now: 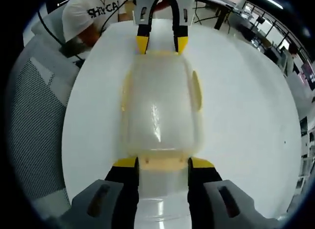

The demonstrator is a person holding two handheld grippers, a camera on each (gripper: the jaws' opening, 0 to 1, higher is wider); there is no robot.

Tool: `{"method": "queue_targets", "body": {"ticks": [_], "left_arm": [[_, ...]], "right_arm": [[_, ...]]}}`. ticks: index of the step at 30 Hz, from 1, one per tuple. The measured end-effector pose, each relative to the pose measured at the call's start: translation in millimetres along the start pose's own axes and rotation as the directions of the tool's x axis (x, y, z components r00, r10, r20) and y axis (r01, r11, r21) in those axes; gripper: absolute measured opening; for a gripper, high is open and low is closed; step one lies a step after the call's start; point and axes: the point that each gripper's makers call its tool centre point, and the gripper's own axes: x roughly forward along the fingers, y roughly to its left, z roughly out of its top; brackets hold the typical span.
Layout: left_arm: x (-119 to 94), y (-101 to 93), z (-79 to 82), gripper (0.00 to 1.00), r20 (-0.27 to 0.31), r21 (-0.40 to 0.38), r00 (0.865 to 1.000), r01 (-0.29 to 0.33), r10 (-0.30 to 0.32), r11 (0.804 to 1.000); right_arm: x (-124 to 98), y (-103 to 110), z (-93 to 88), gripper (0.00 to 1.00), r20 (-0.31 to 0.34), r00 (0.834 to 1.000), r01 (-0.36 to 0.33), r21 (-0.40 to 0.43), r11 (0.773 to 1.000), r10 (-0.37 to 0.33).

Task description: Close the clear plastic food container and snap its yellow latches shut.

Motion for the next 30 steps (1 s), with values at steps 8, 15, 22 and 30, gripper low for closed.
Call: {"method": "queue_targets", "body": {"ticks": [8,15,22,30], "left_arm": [[-0.8,-0.5,0.8,0.32,-0.003,0.005,1.000,-0.001,0.001,1.000],[-9.6,-7.6,2.8,0.32,-0.011,-0.011,1.000,0.023,-0.023,1.000],[-19.0,-14.6,7.8,0.32,0.008,-0.038,1.000,-0.002,0.002,0.999],[-28.3,-24.5,12.7,0.32,0.017,-0.080,1.000,-0.008,0.009,0.997]], "right_arm": [[-0.4,-0.8,-0.5,0.33,-0.003,1.000,-0.008,0.005,1.000,0.008],[-11.6,5.6,3.2,0.33,0.020,0.999,-0.034,0.012,0.999,0.034],[-18.0,6.0,1.7,0.33,0.046,0.997,-0.058,-0.009,0.998,0.058],[-33.2,6.7,5.6,0.33,0.054,0.995,-0.077,-0.063,0.995,0.080]]}}
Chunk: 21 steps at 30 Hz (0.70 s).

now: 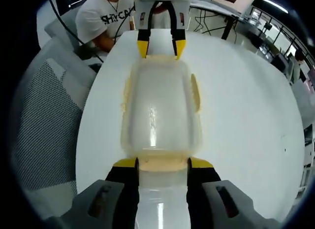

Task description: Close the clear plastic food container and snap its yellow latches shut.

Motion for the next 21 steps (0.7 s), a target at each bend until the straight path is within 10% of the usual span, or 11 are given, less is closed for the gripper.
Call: {"method": "queue_targets", "body": {"ticks": [21], "left_arm": [[-23.4,-13.2,3.2,0.32,-0.003,-0.039,1.000,0.012,-0.012,0.999]], "right_arm": [[-21.9,7.7,13.5,0.33,-0.020,1.000,-0.016,-0.035,0.999,0.016]]}}
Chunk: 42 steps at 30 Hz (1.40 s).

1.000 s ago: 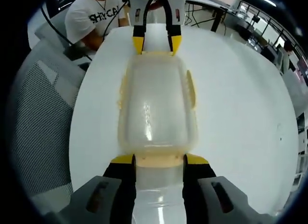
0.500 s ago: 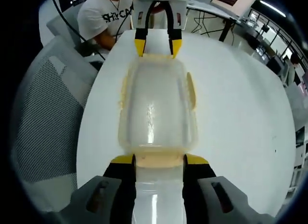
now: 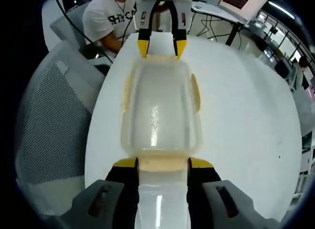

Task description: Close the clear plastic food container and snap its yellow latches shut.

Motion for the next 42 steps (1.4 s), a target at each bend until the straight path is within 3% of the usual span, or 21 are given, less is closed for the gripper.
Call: {"method": "queue_targets", "body": {"ticks": [23,42], "left_arm": [[0.4,-6.6,21.5,0.32,0.003,-0.049,1.000,-0.026,0.027,0.998],[7.1,-17.2,65.4,0.32,0.020,-0.067,0.999,-0.038,0.039,0.997]], "right_arm": [[-22.0,-2.7,-13.0,0.34,-0.004,1.000,-0.016,-0.042,0.999,0.016],[-43.2,-1.9,-53.3,0.34,-0.003,1.000,-0.009,-0.055,0.998,0.009]]}}
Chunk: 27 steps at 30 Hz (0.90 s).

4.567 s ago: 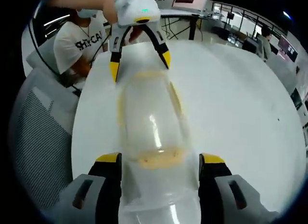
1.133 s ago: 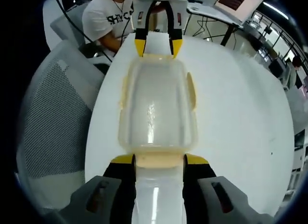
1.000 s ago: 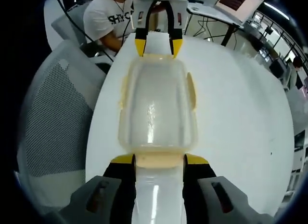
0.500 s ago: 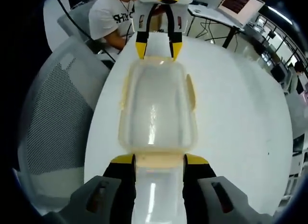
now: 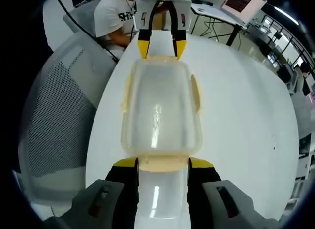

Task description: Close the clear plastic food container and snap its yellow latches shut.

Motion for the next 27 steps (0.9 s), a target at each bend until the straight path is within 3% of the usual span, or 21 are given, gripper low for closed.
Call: {"method": "queue_targets", "body": {"ticks": [8,27], "left_arm": [[7.4,-7.1,19.6,0.32,0.008,-0.002,1.000,-0.007,0.007,1.000],[18.4,-9.7,45.1,0.32,0.003,-0.023,1.000,-0.018,0.018,1.000]], "right_arm": [[-6.5,2.8,-20.6,0.34,-0.003,1.000,0.002,0.001,1.000,-0.002],[-16.2,-1.0,-47.7,0.34,-0.001,1.000,-0.006,-0.010,1.000,0.006]]}}
